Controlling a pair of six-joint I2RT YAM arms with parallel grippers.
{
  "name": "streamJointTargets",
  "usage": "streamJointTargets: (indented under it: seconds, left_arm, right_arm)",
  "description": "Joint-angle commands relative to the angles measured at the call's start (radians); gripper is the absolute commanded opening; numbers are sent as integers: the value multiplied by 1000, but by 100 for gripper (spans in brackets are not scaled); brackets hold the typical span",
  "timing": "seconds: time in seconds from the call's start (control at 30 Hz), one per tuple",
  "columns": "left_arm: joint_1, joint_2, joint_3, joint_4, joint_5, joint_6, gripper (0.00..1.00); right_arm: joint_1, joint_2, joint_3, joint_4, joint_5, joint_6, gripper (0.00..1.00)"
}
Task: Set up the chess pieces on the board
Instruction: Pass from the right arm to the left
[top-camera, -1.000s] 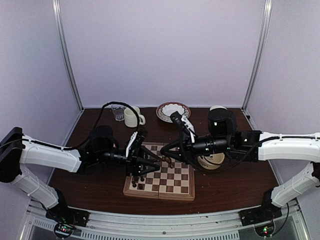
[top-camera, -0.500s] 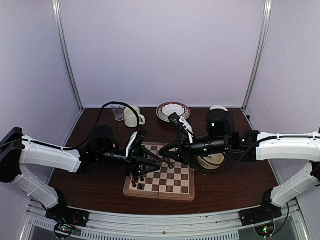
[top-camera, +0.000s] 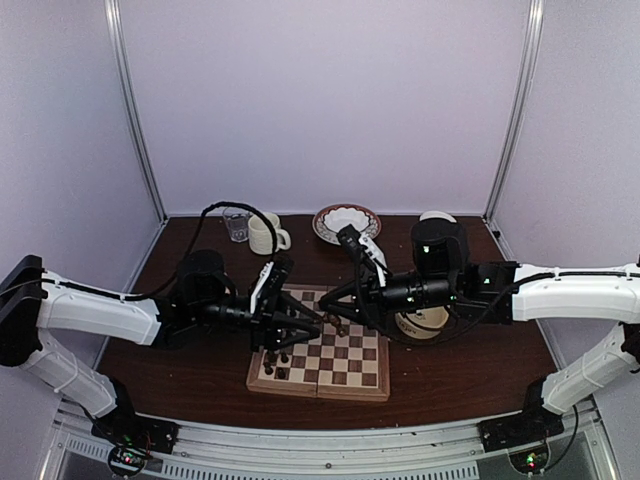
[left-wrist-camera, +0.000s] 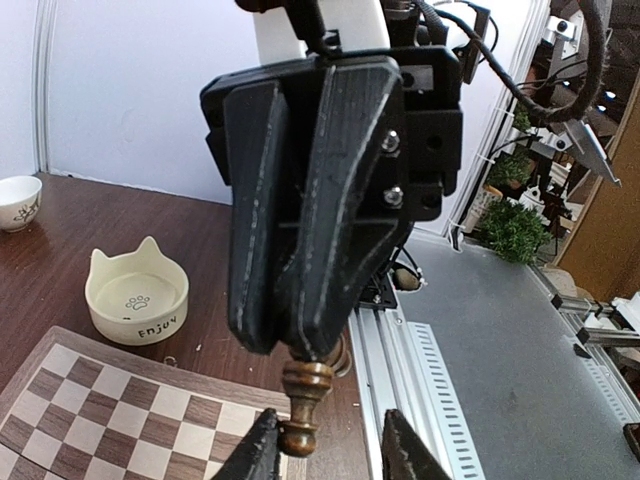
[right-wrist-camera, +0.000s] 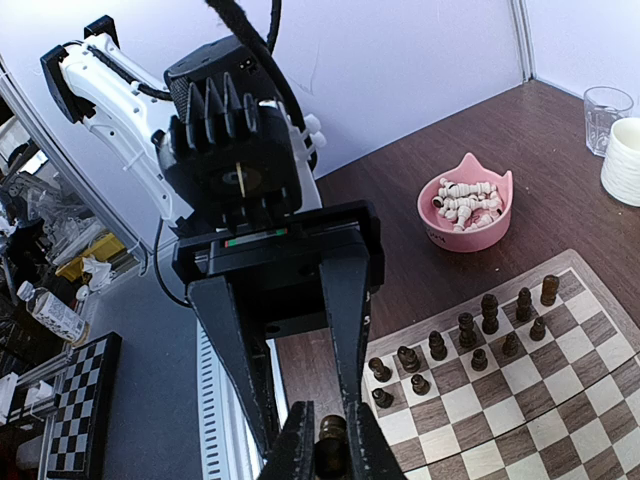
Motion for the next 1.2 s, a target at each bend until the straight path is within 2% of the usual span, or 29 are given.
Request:
streamJointTargets:
  seconds: [0.0, 0.4, 0.57, 0.83, 1.03, 1.17]
  left_arm:
    - [-3, -27, 3, 62, -1, -5, 36]
    - [-4, -25, 10, 50, -2, -9, 24]
    - [-4, -25, 14, 36, -16, -14, 23]
    - [-3, -28, 23, -4, -61, -9, 3]
    - [-3, -30, 30, -26, -72, -5, 2]
    - [-4, -32, 70, -143, -107, 30, 2]
  right_arm:
    - [8, -2, 5, 17, 16, -11, 9]
    - [8, -3, 3, 18, 17, -11, 9]
    - [8, -1, 3, 20, 16, -10, 9]
    - [8, -6, 2, 17, 23, -13, 9]
    - [8, -20, -5, 7, 53, -20, 9]
    - [4, -52, -18, -24, 123, -36, 9]
